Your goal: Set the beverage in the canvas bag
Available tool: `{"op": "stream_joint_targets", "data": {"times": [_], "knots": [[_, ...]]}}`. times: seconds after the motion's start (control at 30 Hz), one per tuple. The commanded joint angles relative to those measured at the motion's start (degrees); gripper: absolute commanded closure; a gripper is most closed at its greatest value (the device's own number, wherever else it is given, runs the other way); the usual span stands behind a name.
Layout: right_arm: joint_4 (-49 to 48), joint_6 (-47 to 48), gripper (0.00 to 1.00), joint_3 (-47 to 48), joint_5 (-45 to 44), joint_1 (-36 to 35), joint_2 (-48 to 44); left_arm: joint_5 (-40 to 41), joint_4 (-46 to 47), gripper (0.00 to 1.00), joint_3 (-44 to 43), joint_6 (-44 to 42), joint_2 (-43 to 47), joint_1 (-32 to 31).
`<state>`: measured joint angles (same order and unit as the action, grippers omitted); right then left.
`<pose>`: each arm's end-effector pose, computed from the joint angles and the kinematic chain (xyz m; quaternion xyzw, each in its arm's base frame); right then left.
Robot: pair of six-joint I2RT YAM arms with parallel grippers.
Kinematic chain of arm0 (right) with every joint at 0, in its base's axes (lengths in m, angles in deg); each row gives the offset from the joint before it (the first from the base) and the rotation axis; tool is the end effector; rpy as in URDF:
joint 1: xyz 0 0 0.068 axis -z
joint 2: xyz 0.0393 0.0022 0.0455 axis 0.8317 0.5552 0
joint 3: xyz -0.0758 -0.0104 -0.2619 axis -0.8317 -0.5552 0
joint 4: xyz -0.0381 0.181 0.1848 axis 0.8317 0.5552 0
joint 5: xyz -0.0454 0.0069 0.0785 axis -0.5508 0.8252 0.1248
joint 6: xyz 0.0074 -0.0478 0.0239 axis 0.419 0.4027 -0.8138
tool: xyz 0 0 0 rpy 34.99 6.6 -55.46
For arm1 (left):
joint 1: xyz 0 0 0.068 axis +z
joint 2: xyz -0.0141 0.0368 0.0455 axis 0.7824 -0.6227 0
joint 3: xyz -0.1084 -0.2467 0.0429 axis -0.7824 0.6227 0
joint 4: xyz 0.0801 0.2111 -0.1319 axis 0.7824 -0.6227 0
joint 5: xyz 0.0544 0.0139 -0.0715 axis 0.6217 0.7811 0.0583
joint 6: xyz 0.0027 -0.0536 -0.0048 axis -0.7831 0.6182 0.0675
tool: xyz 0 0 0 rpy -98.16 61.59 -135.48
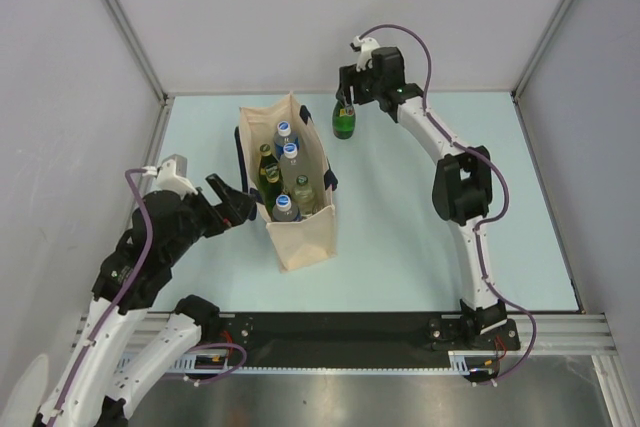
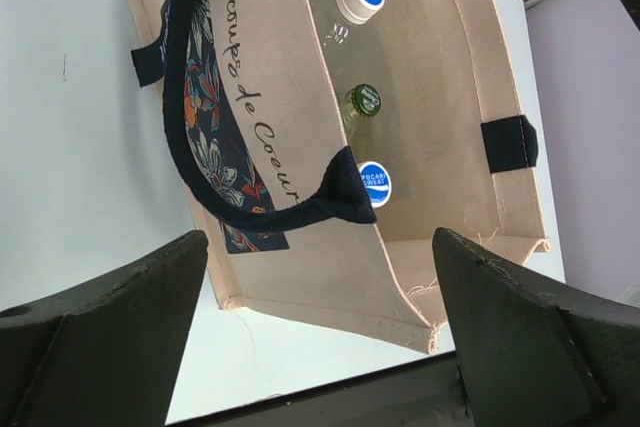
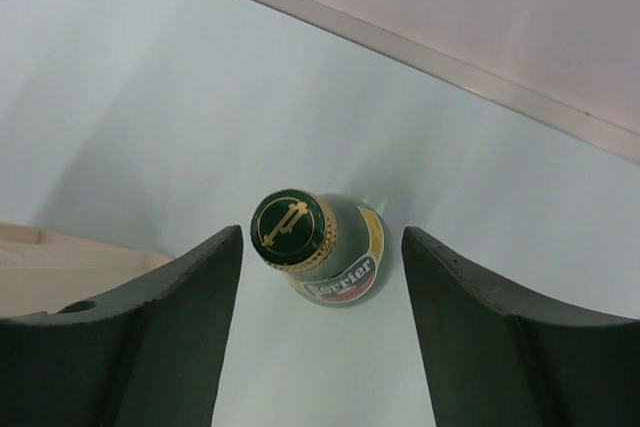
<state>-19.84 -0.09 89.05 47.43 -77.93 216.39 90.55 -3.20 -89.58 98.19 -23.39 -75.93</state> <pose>0.5104 0.2109 0.2835 -0.2074 0.8128 0.1959 0.5079 0.0974 -0.0412 0.3559 -0.1320 0.8262 -0.2629 0.4804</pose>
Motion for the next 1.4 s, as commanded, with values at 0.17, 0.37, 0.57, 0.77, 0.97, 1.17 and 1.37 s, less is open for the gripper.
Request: {"op": "stream_joint_targets", "data": {"times": [0.17, 0.37, 0.57, 0.77, 0.97, 1.17, 1.37], "knots": [[-2.12, 3.72, 0.44, 7.61, 1.7, -0.85, 4.41, -0.73, 1.34, 0.0, -2.49, 1.61, -2.05, 0.19], [-3.61, 5.82, 0.76, 5.87, 4.07, -1.47, 1.87, -2.23, 1.34, 0.0, -3.28, 1.17, -1.7, 0.28], [-4.93, 7.32, 1.0, 1.65, 7.5, -0.85, -4.98, -7.58, 2.65, 0.01, -4.07, -2.78, -1.52, 0.28], [-1.16, 9.95, 1.0, -3.79, 13.38, 0.29, -17.2, -11.98, 3.44, 0.02, -5.83, -9.11, -2.75, 0.19], [6.57, 14.44, 1.0, -8.99, 21.91, 0.56, -30.2, -15.14, 5.38, 0.02, -6.36, -15.26, -3.02, 0.19], [14.39, 17.17, 1.0, -8.56, 30.34, 0.38, -39.34, -18.58, 6.52, 0.02, -5.57, -17.73, -3.55, 0.19], [18.88, 16.47, 1.0, -2.15, 35.36, -3.74, -43.05, -20.86, 7.05, 0.04, -3.2, -14.66, -2.41, 0.19]]}}
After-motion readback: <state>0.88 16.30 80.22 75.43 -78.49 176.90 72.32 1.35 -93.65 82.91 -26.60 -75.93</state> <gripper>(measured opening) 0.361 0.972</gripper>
